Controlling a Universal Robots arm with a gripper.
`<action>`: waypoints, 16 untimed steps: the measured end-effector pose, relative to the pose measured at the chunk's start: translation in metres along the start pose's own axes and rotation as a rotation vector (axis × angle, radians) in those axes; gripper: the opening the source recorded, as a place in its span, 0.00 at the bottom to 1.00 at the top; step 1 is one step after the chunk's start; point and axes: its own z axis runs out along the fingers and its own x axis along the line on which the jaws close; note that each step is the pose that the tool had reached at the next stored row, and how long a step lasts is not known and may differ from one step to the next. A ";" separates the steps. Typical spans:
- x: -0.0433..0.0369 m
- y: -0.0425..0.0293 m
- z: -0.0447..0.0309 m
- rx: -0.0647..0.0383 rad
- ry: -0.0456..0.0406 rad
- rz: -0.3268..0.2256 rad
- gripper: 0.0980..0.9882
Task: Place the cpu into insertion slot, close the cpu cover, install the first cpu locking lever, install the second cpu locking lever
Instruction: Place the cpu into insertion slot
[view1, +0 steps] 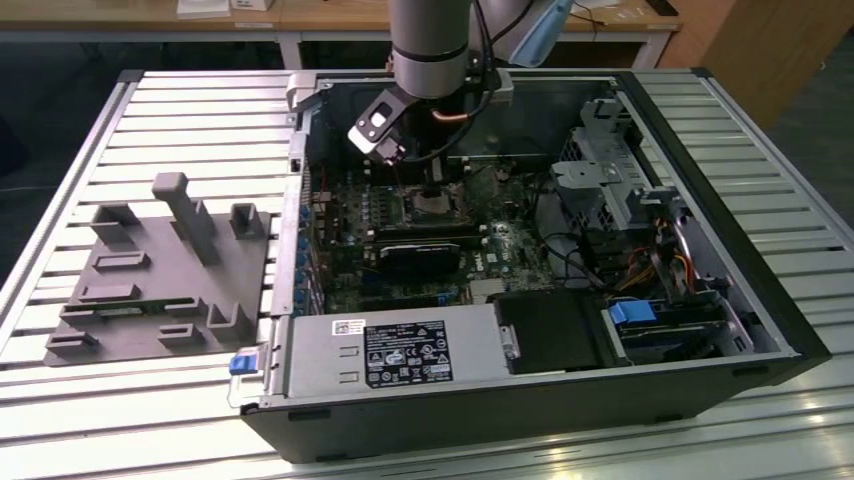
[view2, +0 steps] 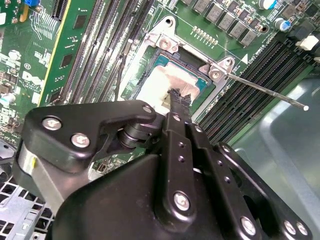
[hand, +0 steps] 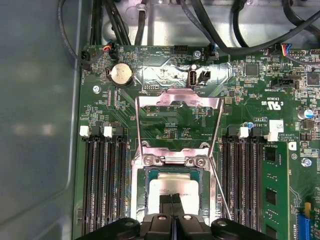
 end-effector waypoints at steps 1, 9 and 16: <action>0.0001 0.0002 -0.0017 0.000 0.0003 0.000 0.00; 0.0006 0.0018 -0.0223 -0.001 0.0005 0.000 0.00; 0.0011 0.0030 -0.0379 -0.003 0.0006 0.000 0.00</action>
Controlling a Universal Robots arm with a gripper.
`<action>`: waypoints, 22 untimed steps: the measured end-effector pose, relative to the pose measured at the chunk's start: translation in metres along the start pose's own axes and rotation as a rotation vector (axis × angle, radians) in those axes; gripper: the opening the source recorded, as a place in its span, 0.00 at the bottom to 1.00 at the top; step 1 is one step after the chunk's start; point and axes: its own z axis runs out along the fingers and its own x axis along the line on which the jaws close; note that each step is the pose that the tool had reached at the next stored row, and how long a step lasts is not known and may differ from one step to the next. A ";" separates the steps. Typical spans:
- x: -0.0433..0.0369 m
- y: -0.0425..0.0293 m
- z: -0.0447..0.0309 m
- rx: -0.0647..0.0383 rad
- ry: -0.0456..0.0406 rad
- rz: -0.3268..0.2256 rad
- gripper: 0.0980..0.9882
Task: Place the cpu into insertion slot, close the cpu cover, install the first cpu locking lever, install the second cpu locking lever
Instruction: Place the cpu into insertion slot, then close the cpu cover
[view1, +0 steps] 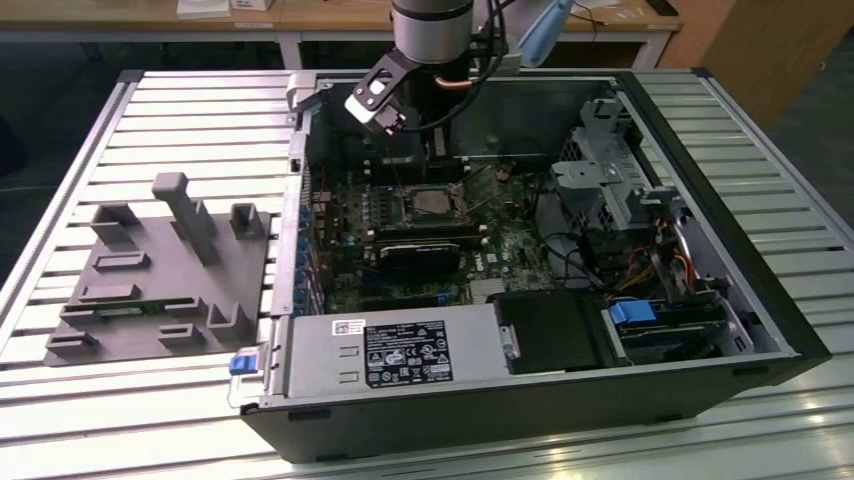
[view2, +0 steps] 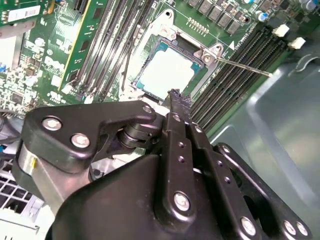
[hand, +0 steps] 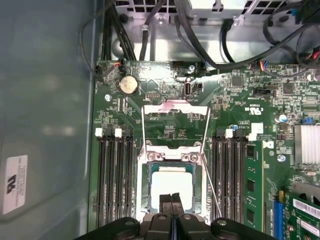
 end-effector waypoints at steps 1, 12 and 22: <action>0.0000 0.0000 0.0000 0.000 0.0001 0.000 0.00; 0.0000 0.0000 -0.0001 0.000 -0.0001 0.000 0.00; 0.0001 0.0002 -0.0025 0.000 -0.0001 0.000 0.00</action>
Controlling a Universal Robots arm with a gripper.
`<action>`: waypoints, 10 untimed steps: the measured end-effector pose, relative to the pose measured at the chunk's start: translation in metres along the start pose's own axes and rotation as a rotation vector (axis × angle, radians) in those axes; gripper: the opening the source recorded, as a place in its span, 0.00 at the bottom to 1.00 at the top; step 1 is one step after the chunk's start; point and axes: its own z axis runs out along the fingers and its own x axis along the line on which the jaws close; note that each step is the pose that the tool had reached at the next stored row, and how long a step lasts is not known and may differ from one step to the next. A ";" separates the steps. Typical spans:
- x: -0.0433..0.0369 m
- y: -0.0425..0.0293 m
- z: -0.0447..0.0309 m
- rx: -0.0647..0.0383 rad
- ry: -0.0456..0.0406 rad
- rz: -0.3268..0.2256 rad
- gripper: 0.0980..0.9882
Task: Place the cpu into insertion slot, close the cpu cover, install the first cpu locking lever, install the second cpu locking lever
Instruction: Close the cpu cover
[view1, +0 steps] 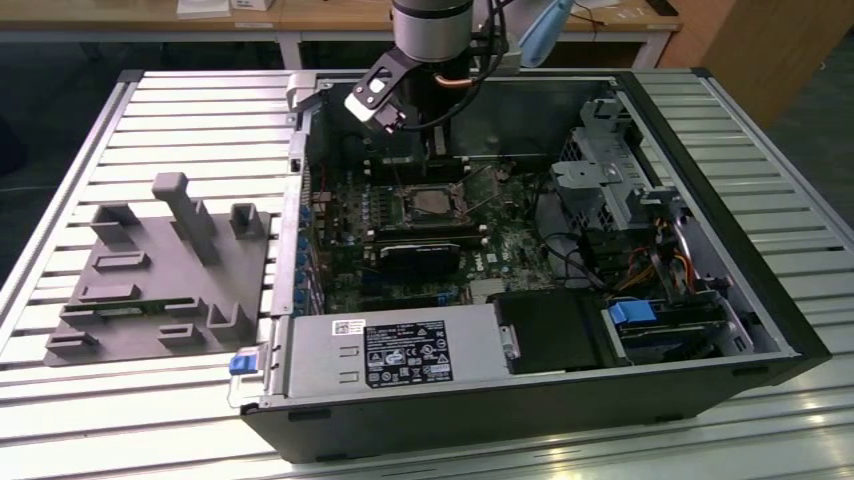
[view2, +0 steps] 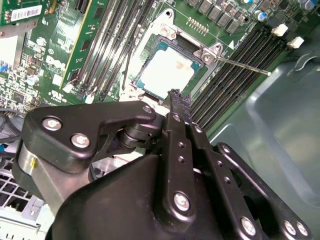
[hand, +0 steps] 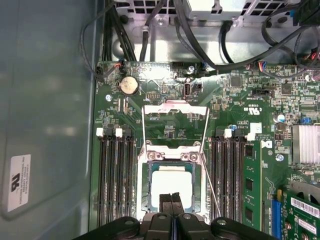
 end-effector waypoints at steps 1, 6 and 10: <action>0.0000 0.0001 -0.0017 0.000 0.0000 0.000 0.00; 0.0002 0.0008 -0.0058 0.000 0.0004 0.000 0.00; 0.0002 0.0103 -0.0051 0.000 0.0001 0.000 0.00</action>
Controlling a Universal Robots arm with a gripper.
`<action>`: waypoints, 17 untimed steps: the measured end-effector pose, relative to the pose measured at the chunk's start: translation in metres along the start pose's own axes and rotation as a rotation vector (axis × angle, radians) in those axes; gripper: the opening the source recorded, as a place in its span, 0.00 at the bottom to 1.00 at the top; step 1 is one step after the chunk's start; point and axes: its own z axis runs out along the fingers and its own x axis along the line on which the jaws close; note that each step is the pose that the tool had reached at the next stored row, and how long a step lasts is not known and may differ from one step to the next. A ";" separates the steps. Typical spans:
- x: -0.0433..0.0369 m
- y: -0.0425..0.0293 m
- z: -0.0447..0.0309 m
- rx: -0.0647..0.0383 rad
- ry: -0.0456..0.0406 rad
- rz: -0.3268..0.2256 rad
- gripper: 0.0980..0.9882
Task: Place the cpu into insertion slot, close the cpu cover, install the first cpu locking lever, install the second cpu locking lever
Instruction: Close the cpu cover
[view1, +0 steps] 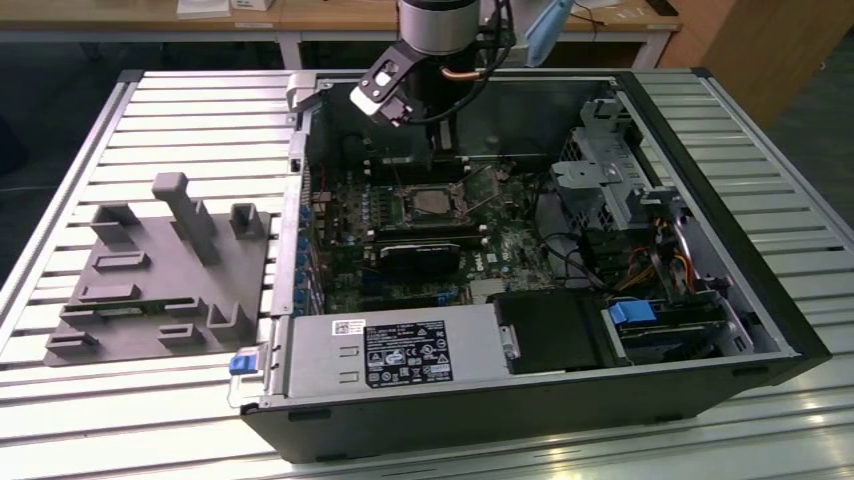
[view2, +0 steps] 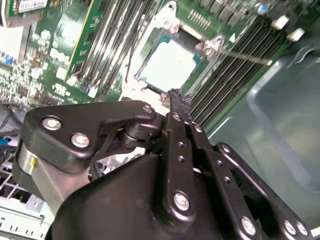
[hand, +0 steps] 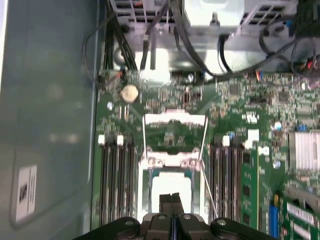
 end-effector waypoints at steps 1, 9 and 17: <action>0.0000 0.0035 0.0003 0.000 0.0000 0.000 0.00; 0.0000 0.0361 0.0029 0.000 0.0000 0.000 0.00; 0.0001 0.0719 0.0059 0.000 0.0001 0.000 0.00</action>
